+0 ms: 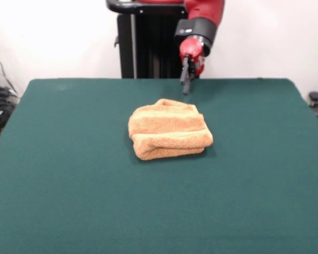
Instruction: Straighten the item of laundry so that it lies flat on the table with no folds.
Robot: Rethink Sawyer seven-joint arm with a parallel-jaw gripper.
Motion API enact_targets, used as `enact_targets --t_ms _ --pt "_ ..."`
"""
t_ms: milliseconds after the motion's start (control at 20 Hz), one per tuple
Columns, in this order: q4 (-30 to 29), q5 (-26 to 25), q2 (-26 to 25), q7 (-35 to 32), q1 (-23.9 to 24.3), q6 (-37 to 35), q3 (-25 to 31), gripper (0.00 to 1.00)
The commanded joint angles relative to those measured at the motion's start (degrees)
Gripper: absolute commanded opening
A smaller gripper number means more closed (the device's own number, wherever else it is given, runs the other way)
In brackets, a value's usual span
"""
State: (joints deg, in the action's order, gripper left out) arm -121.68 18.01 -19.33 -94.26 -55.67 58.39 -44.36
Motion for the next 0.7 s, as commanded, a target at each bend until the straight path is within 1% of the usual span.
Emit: enact_targets --t_ms 50,300,500,700 --pt "12.6 -1.9 -1.2 -8.2 1.5 5.3 8.9 1.00" --pt "13.3 -2.5 -1.8 -9.6 2.6 8.7 9.3 1.00" --pt "13.4 -2.7 -1.7 -9.3 3.5 9.9 9.5 1.00" --pt "12.8 -0.4 -2.2 -8.1 3.1 10.7 9.6 1.00"
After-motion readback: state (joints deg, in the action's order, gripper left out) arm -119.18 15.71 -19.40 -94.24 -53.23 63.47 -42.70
